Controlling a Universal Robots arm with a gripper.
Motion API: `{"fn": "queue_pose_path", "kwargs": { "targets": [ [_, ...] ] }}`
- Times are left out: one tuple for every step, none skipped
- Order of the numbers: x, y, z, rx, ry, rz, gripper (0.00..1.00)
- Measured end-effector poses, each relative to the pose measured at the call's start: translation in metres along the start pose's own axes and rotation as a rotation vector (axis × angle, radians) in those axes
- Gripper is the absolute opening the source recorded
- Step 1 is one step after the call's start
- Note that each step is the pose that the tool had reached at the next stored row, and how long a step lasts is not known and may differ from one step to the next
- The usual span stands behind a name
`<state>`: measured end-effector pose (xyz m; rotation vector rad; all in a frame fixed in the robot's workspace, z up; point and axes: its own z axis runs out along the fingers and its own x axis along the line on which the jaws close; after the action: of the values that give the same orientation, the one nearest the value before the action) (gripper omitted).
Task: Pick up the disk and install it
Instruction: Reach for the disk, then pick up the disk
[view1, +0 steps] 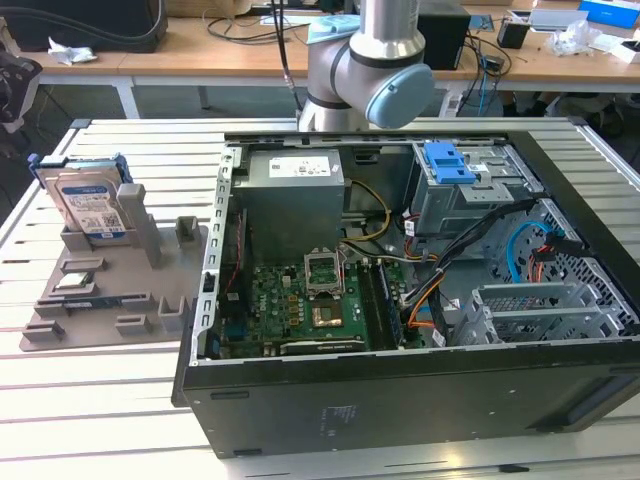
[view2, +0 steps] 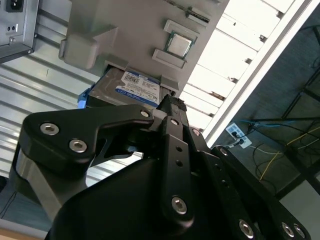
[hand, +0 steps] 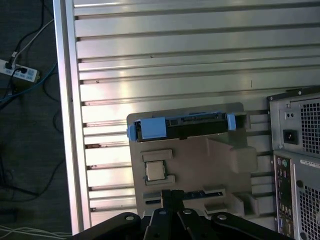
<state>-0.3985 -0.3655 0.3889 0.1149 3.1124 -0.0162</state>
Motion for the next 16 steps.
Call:
{"fn": "queue_pose_path", "kwargs": {
  "targets": [
    [0.0,0.0,0.0,0.0,0.0,0.0,0.11],
    [0.0,0.0001,0.0,0.0001,0.0,0.0,0.11],
    [0.0,0.0001,0.0,0.0,0.0,0.0,0.11],
    [0.0,0.0002,0.0,0.0,0.0,0.0,0.11],
    [0.0,0.0003,0.0,0.0,0.0,0.0,0.11],
    [0.0,0.0003,0.0,0.0001,0.0,0.0,0.11],
    [0.0,0.0004,0.0,0.0,0.0,0.0,0.11],
    [0.0001,0.0004,0.0,0.0,0.0,0.0,0.11],
    [0.0001,0.0004,0.0,0.0,0.0,0.0,0.11],
    [0.0,0.0005,0.0,-0.0001,0.0,-0.006,0.11],
    [0.0,0.0005,0.0,-0.0005,-0.0002,-0.017,0.11],
    [0.0,0.0005,0.0,-0.0008,-0.0003,-0.033,0.11],
    [0.0001,0.0005,0.0,-0.0013,-0.0004,-0.053,0.11],
    [0.0001,0.0005,0.0,-0.0018,-0.0006,-0.066,0.11],
    [0.0,0.0005,0.0,-0.0025,-0.0009,-0.091,0.11],
    [0.0001,0.0005,0.0,-0.0029,-0.001,-0.108,0.11]
  ]
}}
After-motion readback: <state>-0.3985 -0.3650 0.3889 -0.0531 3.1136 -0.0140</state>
